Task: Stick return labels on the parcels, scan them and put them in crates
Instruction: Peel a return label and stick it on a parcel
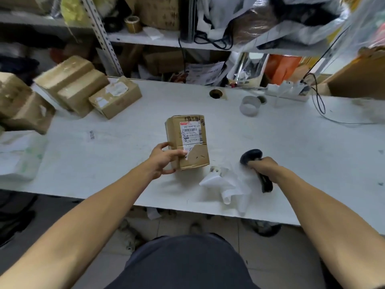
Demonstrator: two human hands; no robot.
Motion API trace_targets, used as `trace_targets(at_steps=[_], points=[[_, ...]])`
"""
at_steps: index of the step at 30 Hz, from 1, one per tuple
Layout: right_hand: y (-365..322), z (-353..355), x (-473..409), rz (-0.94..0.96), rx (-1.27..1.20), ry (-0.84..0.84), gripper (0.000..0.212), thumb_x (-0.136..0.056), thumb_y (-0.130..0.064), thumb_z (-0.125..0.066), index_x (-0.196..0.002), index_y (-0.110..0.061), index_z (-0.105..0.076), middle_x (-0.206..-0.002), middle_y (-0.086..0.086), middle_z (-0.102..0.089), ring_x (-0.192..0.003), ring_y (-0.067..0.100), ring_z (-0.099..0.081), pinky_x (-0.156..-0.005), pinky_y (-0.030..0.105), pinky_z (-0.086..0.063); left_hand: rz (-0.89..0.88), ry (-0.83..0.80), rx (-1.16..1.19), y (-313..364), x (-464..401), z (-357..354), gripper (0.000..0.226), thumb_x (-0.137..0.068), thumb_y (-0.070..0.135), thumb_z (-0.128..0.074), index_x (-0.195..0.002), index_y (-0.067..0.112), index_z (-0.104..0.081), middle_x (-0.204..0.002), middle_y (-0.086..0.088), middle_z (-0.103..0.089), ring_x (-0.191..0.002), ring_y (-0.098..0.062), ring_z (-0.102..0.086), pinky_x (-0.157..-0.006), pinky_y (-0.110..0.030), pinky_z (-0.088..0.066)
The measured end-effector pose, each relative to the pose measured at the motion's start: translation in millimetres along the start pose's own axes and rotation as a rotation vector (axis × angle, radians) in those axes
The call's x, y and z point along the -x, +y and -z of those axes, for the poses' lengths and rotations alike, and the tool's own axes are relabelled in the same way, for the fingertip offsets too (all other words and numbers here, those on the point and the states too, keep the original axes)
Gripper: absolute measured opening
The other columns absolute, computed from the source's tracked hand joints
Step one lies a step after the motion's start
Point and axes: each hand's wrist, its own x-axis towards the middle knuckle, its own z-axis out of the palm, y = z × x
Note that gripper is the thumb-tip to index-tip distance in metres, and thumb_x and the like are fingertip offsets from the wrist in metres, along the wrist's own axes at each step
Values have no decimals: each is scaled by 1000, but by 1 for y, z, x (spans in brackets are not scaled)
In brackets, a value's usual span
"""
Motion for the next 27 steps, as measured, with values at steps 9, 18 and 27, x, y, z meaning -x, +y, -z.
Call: trace_targets(at_steps=[9,18,27], points=[[-137,20,80,399,-241,-286,13,-87,-22,-62,-87,-10,-58,-75,7,-56,-61,17,-48,-58,31,-41,27,106,68,14,-8,25,88,-68,22,-93,-142,25,-46,-133,-5,-61,-120,-25,-60,-88,-58,-56],[-166,18,119,503,-141,-245,9,-87,-20,-61,-89,-11,-59,-77,7,-56,-65,15,-48,-61,28,-42,66,84,58,18,-3,39,54,-78,25,-85,-127,20,-62,-122,-5,-65,-113,-24,-61,-78,-48,-58],[-168,14,119,540,-147,-227,10,-88,-20,-60,-90,-11,-58,-77,8,-54,-64,15,-47,-60,27,-41,90,63,36,13,2,42,47,-83,25,-82,-125,19,-63,-116,-3,-66,-103,-21,-63,-73,-44,-57]])
